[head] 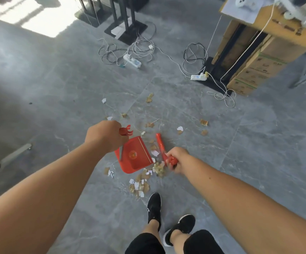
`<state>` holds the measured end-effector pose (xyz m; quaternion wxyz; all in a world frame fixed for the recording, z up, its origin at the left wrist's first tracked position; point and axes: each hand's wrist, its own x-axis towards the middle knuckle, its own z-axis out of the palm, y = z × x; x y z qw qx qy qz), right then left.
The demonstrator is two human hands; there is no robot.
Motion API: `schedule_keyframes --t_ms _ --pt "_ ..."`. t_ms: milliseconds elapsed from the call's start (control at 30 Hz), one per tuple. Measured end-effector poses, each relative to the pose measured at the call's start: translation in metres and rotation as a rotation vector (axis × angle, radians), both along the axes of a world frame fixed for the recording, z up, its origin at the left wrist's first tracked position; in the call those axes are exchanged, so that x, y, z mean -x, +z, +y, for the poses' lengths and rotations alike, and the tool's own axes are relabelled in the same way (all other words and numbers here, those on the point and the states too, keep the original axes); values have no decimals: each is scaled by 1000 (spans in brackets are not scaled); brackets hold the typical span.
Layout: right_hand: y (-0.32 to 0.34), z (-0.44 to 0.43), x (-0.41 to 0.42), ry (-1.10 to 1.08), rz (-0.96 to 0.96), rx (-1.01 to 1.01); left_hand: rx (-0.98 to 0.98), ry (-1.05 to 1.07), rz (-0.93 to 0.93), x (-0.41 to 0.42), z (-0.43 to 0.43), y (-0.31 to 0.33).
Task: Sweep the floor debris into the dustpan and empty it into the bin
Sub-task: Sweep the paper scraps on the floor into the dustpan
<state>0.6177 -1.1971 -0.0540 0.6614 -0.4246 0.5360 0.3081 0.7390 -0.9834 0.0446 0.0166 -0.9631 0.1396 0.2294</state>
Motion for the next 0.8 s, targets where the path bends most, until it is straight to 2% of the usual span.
schedule_keyframes --t_ms 167,400,800 --pt "17 -34 -21 -59 -16 45 55 -9 -4 -20 -26 18" --pt "35 -110 -31 -165 -74 100 113 -81 -21 -36 -110 35" --pt "21 -304 -39 -242 -111 92 96 -119 -40 -44 -287 21"
